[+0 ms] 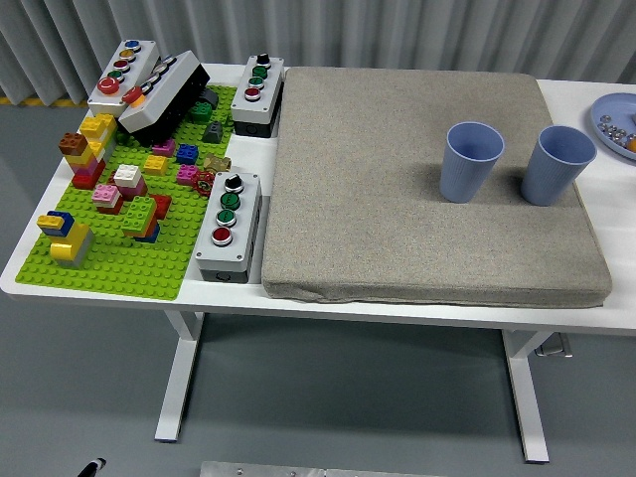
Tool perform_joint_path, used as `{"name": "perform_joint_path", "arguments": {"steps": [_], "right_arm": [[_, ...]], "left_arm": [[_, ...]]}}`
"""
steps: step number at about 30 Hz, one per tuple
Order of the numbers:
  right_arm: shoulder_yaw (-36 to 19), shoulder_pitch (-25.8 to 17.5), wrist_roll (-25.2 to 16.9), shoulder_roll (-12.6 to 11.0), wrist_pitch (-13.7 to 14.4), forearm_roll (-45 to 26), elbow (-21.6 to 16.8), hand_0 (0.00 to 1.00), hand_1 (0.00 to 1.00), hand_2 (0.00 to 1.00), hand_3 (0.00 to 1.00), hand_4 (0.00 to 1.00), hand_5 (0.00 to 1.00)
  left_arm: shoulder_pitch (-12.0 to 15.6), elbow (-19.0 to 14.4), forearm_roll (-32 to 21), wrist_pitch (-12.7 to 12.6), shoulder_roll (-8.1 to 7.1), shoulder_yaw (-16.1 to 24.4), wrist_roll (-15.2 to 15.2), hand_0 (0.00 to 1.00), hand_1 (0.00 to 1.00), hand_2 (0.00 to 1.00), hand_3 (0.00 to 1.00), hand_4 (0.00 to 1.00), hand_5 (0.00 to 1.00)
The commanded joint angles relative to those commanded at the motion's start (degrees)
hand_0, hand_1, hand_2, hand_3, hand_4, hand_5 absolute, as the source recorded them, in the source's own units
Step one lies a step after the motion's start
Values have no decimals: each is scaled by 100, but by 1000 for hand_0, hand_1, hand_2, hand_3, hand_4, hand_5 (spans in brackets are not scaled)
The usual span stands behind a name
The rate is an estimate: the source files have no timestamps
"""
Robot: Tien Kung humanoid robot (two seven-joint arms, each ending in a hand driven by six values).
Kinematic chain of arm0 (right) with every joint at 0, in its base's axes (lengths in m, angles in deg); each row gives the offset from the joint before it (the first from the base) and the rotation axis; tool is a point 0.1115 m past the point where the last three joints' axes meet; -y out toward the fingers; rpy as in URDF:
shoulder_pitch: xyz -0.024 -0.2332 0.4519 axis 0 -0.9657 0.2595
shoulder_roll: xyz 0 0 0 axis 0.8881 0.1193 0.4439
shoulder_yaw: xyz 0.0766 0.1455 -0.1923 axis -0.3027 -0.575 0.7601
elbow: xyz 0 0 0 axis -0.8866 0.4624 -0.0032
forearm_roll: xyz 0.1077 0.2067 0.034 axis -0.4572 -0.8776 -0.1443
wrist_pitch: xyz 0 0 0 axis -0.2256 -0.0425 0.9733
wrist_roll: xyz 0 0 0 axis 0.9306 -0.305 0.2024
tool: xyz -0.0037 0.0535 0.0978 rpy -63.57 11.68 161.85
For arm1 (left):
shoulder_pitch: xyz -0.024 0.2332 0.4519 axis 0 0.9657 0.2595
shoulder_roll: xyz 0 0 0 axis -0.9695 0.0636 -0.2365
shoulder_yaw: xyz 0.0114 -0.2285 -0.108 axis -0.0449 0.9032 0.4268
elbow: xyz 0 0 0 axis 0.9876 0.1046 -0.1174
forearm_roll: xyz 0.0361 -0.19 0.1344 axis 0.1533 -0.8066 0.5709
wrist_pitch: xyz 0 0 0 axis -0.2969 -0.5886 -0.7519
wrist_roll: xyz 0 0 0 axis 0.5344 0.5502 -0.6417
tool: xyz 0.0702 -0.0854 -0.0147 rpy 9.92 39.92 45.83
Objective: Pick cup pour cup place
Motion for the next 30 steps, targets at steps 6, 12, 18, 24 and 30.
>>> {"name": "perform_joint_path", "arguments": {"steps": [6, 12, 18, 24, 30], "right_arm": [[15, -298, 3, -72, 14, 21, -275, 821, 755, 733, 744, 766, 998], [13, -625, -8, -56, 30, 26, -489, 821, 755, 735, 744, 767, 998], [-85, -793, -24, 44, 41, 92, -634, 821, 755, 735, 745, 765, 998], [-166, -988, -268, 214, -228, 69, -555, 828, 768, 766, 796, 847, 590], [-273, -1185, -291, 347, -1018, 328, -204, 856, 829, 892, 923, 890, 416]], "left_arm": [[7, 0, 7, 5, -3, -14, 1, 837, 824, 901, 797, 646, 998], [38, 0, 3, 11, -3, -52, 10, 837, 823, 901, 796, 646, 998], [43, 0, 0, 14, -5, -67, 10, 837, 824, 901, 796, 647, 998], [19, 0, 6, 18, -7, -85, 2, 838, 824, 901, 797, 647, 998], [-6, 0, 21, 18, -3, -94, -9, 837, 824, 901, 797, 647, 998]]}}
